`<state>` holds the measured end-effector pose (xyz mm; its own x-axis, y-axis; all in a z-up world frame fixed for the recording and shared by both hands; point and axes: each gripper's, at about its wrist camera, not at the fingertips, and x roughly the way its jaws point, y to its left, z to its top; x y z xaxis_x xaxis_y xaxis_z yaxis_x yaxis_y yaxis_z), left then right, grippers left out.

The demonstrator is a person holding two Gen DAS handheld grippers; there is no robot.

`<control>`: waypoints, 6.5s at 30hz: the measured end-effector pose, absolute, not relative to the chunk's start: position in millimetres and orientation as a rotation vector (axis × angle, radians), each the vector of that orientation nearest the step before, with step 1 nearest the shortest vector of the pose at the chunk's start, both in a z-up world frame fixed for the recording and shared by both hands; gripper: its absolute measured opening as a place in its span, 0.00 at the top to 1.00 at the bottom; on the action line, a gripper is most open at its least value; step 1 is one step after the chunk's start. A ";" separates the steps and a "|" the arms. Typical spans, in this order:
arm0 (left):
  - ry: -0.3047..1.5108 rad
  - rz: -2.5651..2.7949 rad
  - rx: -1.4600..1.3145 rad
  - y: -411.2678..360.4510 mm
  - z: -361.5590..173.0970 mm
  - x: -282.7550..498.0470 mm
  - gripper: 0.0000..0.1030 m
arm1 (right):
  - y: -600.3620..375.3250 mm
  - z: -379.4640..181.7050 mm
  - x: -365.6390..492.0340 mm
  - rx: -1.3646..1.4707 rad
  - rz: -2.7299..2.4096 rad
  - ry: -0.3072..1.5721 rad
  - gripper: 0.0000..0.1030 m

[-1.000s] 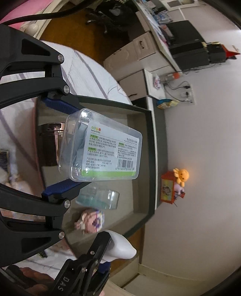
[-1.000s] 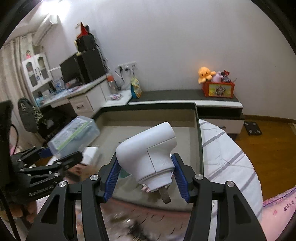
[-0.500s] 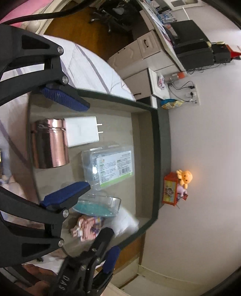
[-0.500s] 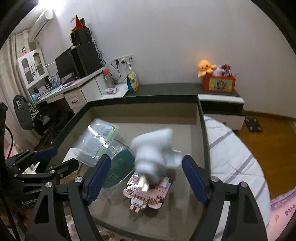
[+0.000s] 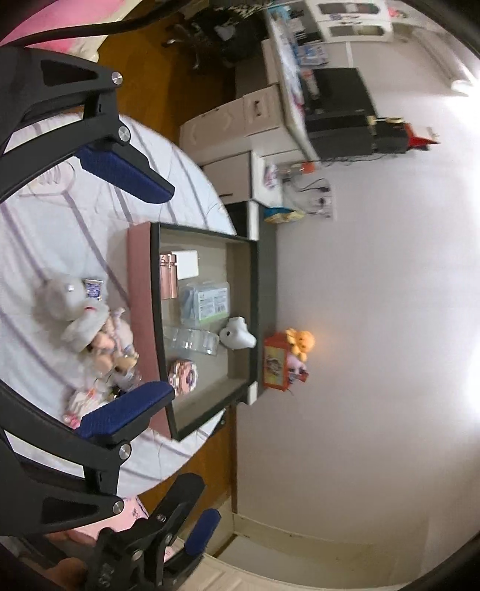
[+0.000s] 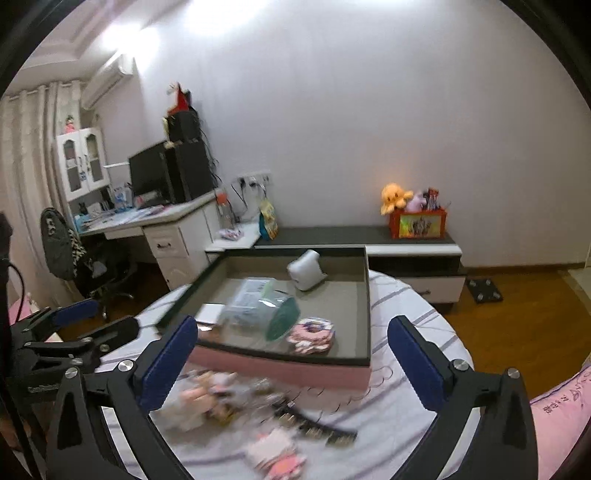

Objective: Organize rigid objects
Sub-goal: 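Release both items into the box and withdraw both tools over the bed, then grasp the white plush toy with the left tool while the right tool grasps the pink block figure, then carry the plush toy and block figure into the pink box and open both tools, then withdraw both tools from the box back over the bed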

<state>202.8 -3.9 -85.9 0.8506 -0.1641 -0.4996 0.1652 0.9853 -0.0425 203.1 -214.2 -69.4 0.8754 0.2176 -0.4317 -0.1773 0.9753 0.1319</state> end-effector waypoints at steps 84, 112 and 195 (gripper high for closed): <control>0.809 -0.074 0.006 -15.6 -213.1 236.1 0.01 | -212.1 -188.0 171.3 0.052 0.098 0.740 0.00; 0.727 -0.146 -0.004 -18.9 -180.5 189.6 0.40 | -189.2 -184.7 191.3 0.054 0.186 0.809 0.50; 0.709 -0.136 0.048 -15.4 -148.6 335.7 0.13 | -196.2 -137.5 319.5 0.013 0.167 0.633 0.12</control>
<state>335.7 -15.4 -148.6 0.7507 -0.1084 -0.6517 0.1408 0.9900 -0.0025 319.5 -196.2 -137.5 0.7934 0.1597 -0.5874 -0.1516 0.9864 0.0634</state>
